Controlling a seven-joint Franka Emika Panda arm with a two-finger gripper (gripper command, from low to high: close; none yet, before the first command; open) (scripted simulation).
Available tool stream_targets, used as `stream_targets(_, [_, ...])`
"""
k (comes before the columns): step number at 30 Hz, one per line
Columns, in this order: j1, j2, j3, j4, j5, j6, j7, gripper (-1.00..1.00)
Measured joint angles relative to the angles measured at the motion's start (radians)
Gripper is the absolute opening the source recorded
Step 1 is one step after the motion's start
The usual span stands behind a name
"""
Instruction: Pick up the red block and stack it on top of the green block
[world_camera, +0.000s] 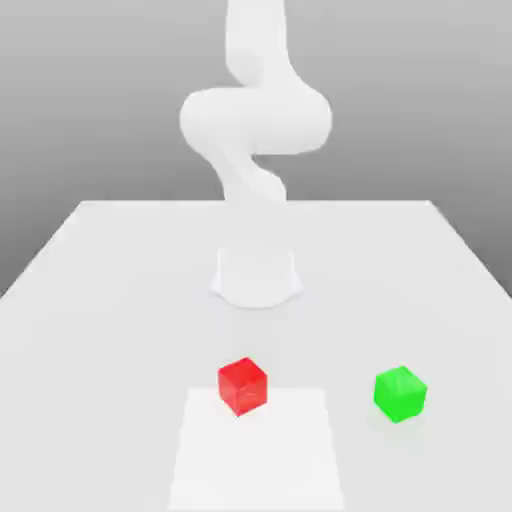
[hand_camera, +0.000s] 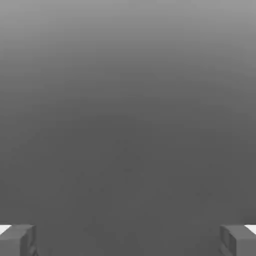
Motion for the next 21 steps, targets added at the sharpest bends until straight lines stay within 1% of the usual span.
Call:
stream_targets(12, [0.065,0.344,-0.114,-0.392,-0.069,0.284,-0.337,0.00])
stream_targets(16, [0.097,0.503,-0.171,-0.531,-0.075,0.410,-0.482,0.00])
stream_targets(17, [0.105,0.571,-0.180,-0.552,-0.061,0.462,-0.523,0.00])
stream_targets(19, [0.112,0.707,-0.167,-0.569,0.004,0.567,-0.606,0.00])
stream_targets(21, [0.088,0.796,-0.127,-0.565,0.074,0.640,-0.663,0.00])
